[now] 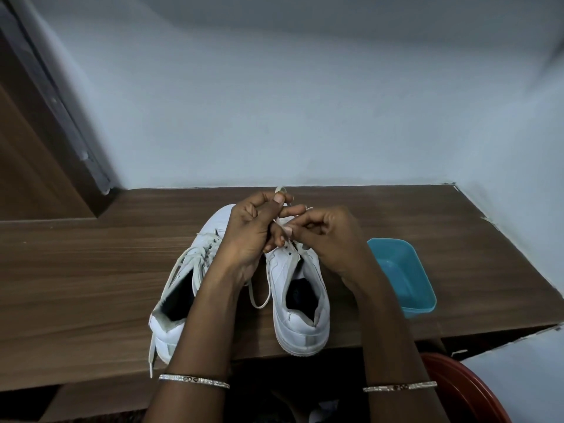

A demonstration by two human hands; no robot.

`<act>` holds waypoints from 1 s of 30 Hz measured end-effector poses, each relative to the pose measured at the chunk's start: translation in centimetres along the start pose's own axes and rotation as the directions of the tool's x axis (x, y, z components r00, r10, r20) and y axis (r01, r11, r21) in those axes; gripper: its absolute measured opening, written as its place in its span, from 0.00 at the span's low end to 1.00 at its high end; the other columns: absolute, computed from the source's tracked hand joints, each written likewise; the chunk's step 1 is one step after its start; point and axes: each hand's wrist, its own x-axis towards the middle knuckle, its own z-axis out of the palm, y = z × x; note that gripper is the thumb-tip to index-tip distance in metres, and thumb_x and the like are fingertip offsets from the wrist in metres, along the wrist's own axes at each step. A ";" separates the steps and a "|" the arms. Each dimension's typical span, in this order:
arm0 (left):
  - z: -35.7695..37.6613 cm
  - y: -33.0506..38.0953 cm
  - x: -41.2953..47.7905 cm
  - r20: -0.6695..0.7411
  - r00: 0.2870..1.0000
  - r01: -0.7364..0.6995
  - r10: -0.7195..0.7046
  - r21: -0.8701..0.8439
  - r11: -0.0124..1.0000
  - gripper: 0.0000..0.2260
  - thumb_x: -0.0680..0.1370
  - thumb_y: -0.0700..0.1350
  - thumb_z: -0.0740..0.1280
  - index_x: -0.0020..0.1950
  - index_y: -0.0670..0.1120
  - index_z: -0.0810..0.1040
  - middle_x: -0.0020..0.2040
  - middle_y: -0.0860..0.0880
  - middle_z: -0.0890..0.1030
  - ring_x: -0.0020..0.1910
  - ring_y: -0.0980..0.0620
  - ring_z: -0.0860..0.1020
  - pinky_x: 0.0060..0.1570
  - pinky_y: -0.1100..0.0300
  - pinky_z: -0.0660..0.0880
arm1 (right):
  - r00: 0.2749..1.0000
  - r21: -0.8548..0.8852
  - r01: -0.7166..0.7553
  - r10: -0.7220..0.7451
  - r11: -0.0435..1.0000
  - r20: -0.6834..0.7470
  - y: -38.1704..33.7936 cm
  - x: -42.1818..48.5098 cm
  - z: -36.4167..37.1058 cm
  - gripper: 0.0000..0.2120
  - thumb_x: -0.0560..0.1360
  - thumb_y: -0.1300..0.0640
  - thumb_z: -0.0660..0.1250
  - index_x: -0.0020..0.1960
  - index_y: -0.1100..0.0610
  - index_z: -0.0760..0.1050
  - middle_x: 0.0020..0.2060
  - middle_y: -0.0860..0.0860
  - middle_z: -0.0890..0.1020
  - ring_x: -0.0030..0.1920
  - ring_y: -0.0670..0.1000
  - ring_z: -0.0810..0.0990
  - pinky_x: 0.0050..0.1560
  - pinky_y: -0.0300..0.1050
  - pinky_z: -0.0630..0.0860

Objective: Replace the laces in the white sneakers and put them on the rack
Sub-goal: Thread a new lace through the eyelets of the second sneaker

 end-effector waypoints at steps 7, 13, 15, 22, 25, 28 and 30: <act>0.1 -0.1 0.0 0.046 0.999 0.018 -0.019 0.024 1.000 0.10 0.82 0.45 0.63 0.52 0.37 0.76 0.50 0.40 0.85 0.16 0.58 0.69 0.18 0.68 0.59 | 0.970 0.100 -0.098 0.072 0.990 0.233 -0.5 -0.4 0.3 0.12 0.81 0.61 0.65 0.42 0.58 0.83 0.39 0.61 0.84 0.32 0.44 0.73 0.34 0.33 0.70; 0.1 0.2 -0.3 -0.010 1.000 -0.002 0.004 0.171 0.985 0.11 0.80 0.48 0.67 0.54 0.41 0.77 0.49 0.38 0.84 0.19 0.53 0.72 0.20 0.66 0.62 | 0.977 0.215 -0.199 0.177 0.956 0.116 0.1 -0.5 -0.3 0.05 0.76 0.62 0.71 0.42 0.58 0.82 0.33 0.54 0.82 0.31 0.46 0.76 0.32 0.35 0.71; -0.4 -0.1 -0.3 -0.112 0.991 -0.035 0.079 0.356 0.934 0.12 0.76 0.52 0.72 0.51 0.45 0.78 0.43 0.48 0.84 0.24 0.51 0.75 0.27 0.61 0.68 | 0.973 0.306 -0.220 0.231 0.926 0.003 0.5 -0.4 -0.8 0.03 0.75 0.60 0.73 0.45 0.60 0.83 0.34 0.53 0.82 0.33 0.46 0.77 0.32 0.36 0.72; -2.7 0.0 -0.6 0.134 0.961 0.057 -0.243 0.760 0.647 0.22 0.58 0.60 0.82 0.42 0.51 0.78 0.31 0.53 0.77 0.30 0.56 0.74 0.34 0.59 0.70 | 0.948 0.461 -0.293 0.317 0.838 0.026 0.8 -1.0 -1.6 0.10 0.74 0.63 0.73 0.52 0.68 0.80 0.38 0.59 0.85 0.37 0.51 0.83 0.38 0.38 0.80; -2.2 -0.2 -0.9 0.108 0.961 0.040 -0.254 0.856 0.516 0.22 0.59 0.57 0.82 0.44 0.50 0.78 0.35 0.51 0.82 0.28 0.57 0.77 0.30 0.62 0.72 | 0.946 0.470 -0.301 0.323 0.830 0.034 0.8 -1.1 -1.0 0.07 0.71 0.68 0.75 0.49 0.66 0.80 0.39 0.61 0.85 0.39 0.54 0.85 0.41 0.41 0.81; -2.2 0.1 -1.2 0.114 0.935 0.100 -0.337 0.824 0.557 0.20 0.64 0.54 0.80 0.47 0.47 0.77 0.34 0.47 0.84 0.30 0.48 0.82 0.30 0.58 0.75 | 0.948 0.469 -0.292 0.316 0.834 0.029 0.8 -1.1 -0.7 0.09 0.70 0.70 0.75 0.49 0.67 0.79 0.37 0.60 0.84 0.38 0.53 0.85 0.40 0.40 0.82; -2.4 0.7 -1.4 0.120 0.916 0.142 -0.384 0.796 0.588 0.16 0.69 0.51 0.78 0.49 0.45 0.78 0.34 0.45 0.84 0.28 0.47 0.81 0.31 0.58 0.76 | 0.950 0.442 -0.289 0.310 0.849 0.026 1.0 -1.0 -0.5 0.08 0.71 0.70 0.74 0.49 0.67 0.79 0.36 0.58 0.83 0.37 0.52 0.84 0.38 0.39 0.81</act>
